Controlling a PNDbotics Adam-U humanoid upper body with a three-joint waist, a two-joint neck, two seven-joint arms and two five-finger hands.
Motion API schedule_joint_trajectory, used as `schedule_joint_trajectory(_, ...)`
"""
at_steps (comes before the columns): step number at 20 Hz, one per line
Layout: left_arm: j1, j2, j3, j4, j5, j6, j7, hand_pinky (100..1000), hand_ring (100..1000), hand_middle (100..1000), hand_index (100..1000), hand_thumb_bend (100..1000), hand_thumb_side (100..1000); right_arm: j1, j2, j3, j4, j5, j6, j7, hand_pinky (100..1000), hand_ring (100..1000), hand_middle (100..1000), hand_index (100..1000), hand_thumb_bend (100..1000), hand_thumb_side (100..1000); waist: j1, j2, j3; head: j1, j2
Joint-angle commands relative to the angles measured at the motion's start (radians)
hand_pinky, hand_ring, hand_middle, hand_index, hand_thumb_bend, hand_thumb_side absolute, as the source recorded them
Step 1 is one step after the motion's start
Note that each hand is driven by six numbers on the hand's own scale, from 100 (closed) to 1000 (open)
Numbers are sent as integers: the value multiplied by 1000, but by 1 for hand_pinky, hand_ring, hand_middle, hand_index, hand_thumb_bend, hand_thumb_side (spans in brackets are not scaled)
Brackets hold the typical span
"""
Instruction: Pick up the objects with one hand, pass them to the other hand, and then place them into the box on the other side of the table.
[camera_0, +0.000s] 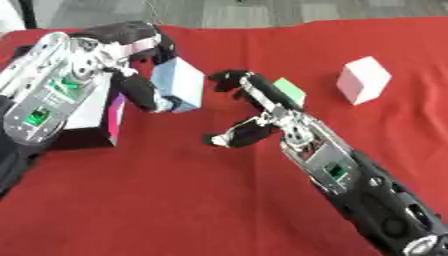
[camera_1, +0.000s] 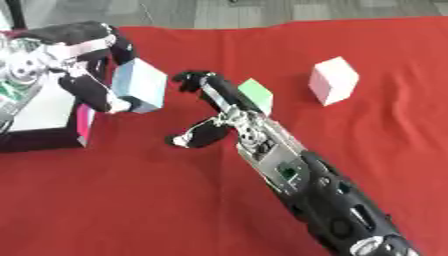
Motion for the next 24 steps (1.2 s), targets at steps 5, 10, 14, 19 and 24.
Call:
schedule_joint_trajectory(5, 24, 81, 103, -35, 34, 56, 85, 714, 704, 395, 433, 250, 100, -14, -16, -12, -27, -29, 10, -23, 746, 804, 711, 846, 616, 105, 2, -16, 2, 7, -9)
schedule_joint_trajectory(10, 64, 142, 157, -31, 46, 79, 131, 715, 704, 396, 435, 252, 100, -17, -20, -12, -29, -49, 18, -31, 744, 802, 709, 842, 607, 111, 2, -14, 3, 13, -8)
schedule_joint_trajectory(14, 99, 182, 194, -12, 56, 98, 162, 715, 705, 397, 437, 255, 100, -20, -23, -13, -35, -66, 24, -38, 742, 800, 708, 838, 589, 132, 0, -13, 3, 26, -5)
schedule_joint_trajectory(19, 134, 209, 223, 38, 65, 117, 194, 713, 705, 398, 439, 250, 100, -25, -26, -22, -54, -97, 33, -62, 739, 799, 709, 830, 543, 187, -5, -10, 1, 60, -5)
schedule_joint_trajectory(24, 153, 218, 249, 113, 66, 131, 233, 714, 706, 401, 443, 248, 100, -31, -30, -32, -73, -127, 34, -93, 744, 802, 714, 828, 490, 250, -9, -8, -1, 93, -9)
